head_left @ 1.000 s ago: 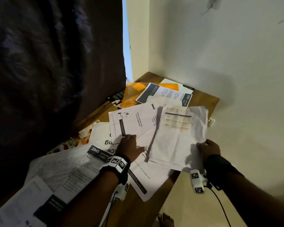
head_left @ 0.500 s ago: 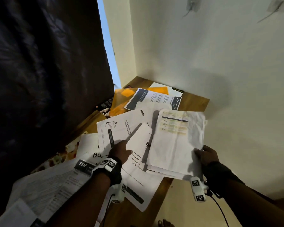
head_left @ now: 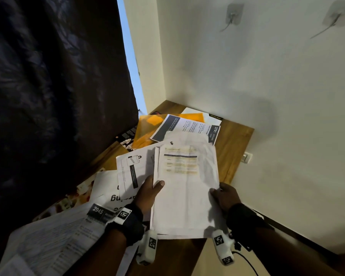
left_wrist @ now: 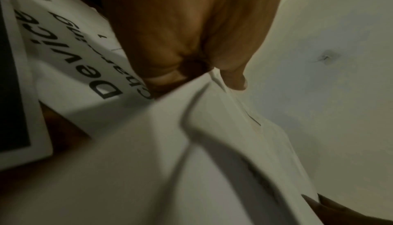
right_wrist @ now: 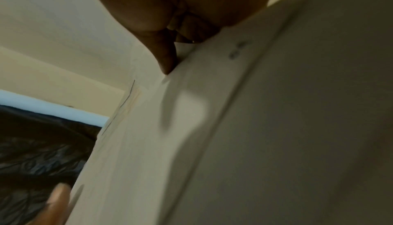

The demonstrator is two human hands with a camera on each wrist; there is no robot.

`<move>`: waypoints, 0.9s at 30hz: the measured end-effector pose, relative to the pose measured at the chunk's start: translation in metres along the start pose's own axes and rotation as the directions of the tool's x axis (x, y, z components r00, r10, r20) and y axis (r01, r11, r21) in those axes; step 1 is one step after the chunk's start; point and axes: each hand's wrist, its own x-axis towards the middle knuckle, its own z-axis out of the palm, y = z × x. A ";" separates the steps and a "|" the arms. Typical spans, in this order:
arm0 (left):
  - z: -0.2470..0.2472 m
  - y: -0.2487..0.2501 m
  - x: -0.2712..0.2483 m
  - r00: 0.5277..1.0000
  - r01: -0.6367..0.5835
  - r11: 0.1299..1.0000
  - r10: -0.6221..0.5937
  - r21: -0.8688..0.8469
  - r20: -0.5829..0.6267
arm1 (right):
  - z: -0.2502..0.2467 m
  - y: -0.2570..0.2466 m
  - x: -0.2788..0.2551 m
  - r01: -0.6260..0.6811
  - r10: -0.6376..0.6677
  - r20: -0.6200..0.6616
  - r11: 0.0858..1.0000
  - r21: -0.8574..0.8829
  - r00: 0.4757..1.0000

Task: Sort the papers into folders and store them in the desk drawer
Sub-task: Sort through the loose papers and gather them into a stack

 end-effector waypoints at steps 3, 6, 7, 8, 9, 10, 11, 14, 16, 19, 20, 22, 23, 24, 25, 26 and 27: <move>0.002 0.000 -0.004 0.999 0.009 1.000 -0.008 -0.021 0.035 | 0.011 -0.008 -0.002 0.063 -0.062 0.047 0.998 -0.006 0.997; -0.003 0.007 -0.006 1.000 -0.026 0.996 0.026 -0.080 0.001 | 0.015 -0.016 0.006 0.145 -0.139 0.046 0.979 -0.142 0.989; -0.005 0.012 -0.008 0.999 -0.050 0.993 0.050 -0.105 -0.002 | 0.016 -0.020 0.007 0.157 -0.153 0.056 0.983 -0.097 0.987; -0.007 0.019 -0.010 0.997 -0.073 0.990 0.072 -0.122 -0.008 | 0.018 -0.026 0.005 0.146 -0.148 0.071 0.989 0.031 0.986; -0.009 0.027 -0.013 0.995 -0.096 0.987 0.095 -0.128 -0.016 | 0.019 -0.033 0.005 0.117 -0.135 0.096 0.978 0.172 0.986; -0.011 0.035 -0.014 0.992 -0.122 0.984 0.119 -0.130 -0.026 | 0.021 -0.042 0.005 0.083 -0.127 0.132 0.951 0.297 0.983; -0.013 0.042 -0.015 0.989 -0.149 0.980 0.146 -0.132 -0.035 | 0.022 -0.049 0.007 0.061 -0.130 0.166 0.927 0.369 0.977; -0.019 0.057 -0.011 0.976 -0.214 0.971 0.208 -0.104 -0.062 | 0.023 -0.072 0.012 0.126 -0.192 0.159 0.928 0.350 0.968; -0.022 0.061 -0.007 0.970 -0.229 0.972 0.222 -0.056 -0.103 | 0.026 -0.085 0.011 0.175 -0.221 0.108 0.928 0.329 0.969; -0.023 0.068 -0.003 0.954 -0.254 0.966 0.241 -0.052 -0.180 | 0.030 -0.101 0.007 0.280 -0.313 0.059 0.907 0.315 0.948; -0.022 0.070 -0.004 0.948 -0.268 0.961 0.249 -0.075 -0.200 | 0.031 -0.105 0.006 0.324 -0.356 0.053 0.894 0.310 0.933; -0.022 0.072 -0.005 0.940 -0.285 0.951 0.252 -0.124 -0.229 | 0.034 -0.112 0.005 0.395 -0.427 0.049 0.869 0.298 0.903; -0.022 0.071 -0.005 0.937 -0.288 0.947 0.249 -0.140 -0.245 | 0.036 -0.114 0.004 0.417 -0.448 0.046 0.861 0.289 0.893; -0.023 0.070 -0.005 0.934 -0.292 0.944 0.245 -0.156 -0.260 | 0.037 -0.116 0.005 0.432 -0.463 0.049 0.856 0.285 0.885; -0.023 0.068 -0.006 0.931 -0.292 0.941 0.239 -0.170 -0.275 | 0.039 -0.117 0.005 0.446 -0.477 0.059 0.853 0.271 0.877; -0.025 0.065 -0.006 0.931 -0.287 0.940 0.228 -0.186 -0.285 | 0.040 -0.117 0.006 0.459 -0.489 0.072 0.853 0.250 0.869; -0.026 0.063 -0.007 0.932 -0.279 0.939 0.214 -0.201 -0.292 | 0.042 -0.116 0.007 0.465 -0.493 0.088 0.856 0.225 0.866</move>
